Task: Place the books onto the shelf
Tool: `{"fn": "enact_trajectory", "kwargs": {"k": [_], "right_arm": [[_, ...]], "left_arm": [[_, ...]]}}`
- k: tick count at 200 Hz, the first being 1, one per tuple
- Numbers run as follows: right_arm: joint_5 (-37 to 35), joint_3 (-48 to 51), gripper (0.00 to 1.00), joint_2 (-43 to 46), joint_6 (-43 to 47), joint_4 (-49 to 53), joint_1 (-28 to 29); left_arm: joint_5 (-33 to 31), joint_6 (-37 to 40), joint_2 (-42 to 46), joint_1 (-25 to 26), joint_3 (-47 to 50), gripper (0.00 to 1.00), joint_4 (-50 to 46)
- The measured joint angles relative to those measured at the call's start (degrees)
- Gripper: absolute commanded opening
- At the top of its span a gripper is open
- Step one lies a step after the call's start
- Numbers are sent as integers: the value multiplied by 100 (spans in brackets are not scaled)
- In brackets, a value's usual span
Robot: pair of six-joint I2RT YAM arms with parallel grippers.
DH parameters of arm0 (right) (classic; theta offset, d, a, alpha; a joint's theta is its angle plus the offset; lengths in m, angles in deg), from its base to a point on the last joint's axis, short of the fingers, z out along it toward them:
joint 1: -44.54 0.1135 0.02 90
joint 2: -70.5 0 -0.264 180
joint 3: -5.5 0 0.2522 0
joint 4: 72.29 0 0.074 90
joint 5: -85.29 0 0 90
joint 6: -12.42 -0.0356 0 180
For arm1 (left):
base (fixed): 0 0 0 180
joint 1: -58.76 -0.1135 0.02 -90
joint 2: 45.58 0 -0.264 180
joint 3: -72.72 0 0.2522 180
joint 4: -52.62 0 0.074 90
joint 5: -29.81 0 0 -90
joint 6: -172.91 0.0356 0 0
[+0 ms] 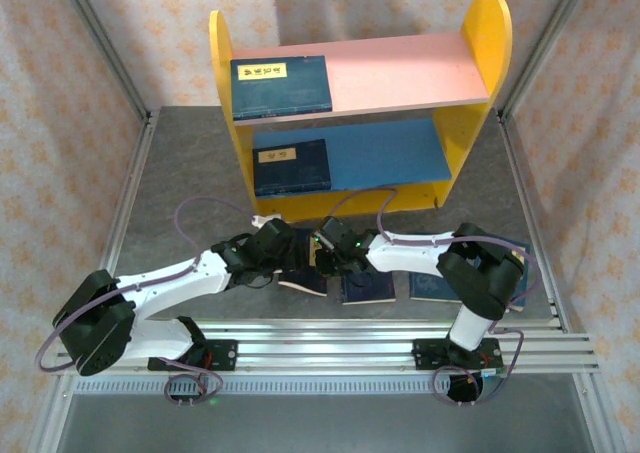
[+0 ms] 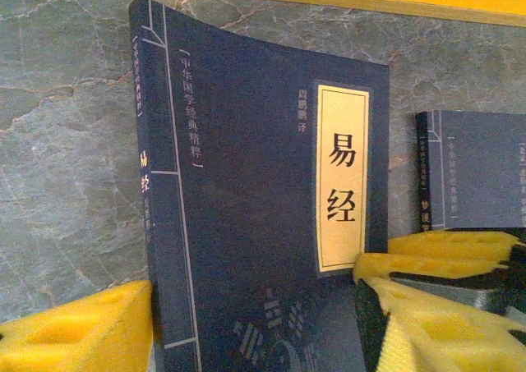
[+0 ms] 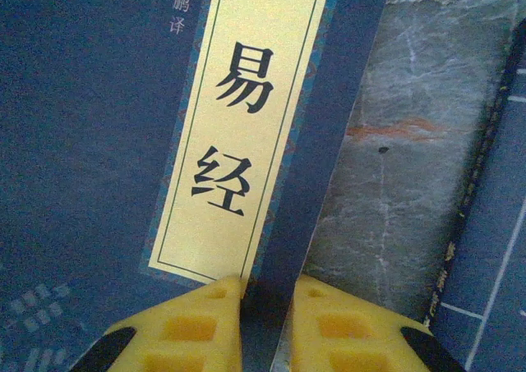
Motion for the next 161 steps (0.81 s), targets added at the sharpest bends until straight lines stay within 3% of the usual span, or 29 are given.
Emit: {"fn": "enact_trajectory", "kwargs": {"k": [67, 113, 161], "right_arm": [[4, 20, 16, 2, 0, -39, 0], [7, 127, 16, 52, -2, -195, 0], [9, 282, 16, 111, -4, -461, 0]], "left_arm": [[-186, -39, -140, -7, 52, 38, -133], [-210, -212, 2, -7, 197, 35, -72], [-201, -957, -4, 7, 531, 35, 144]]}}
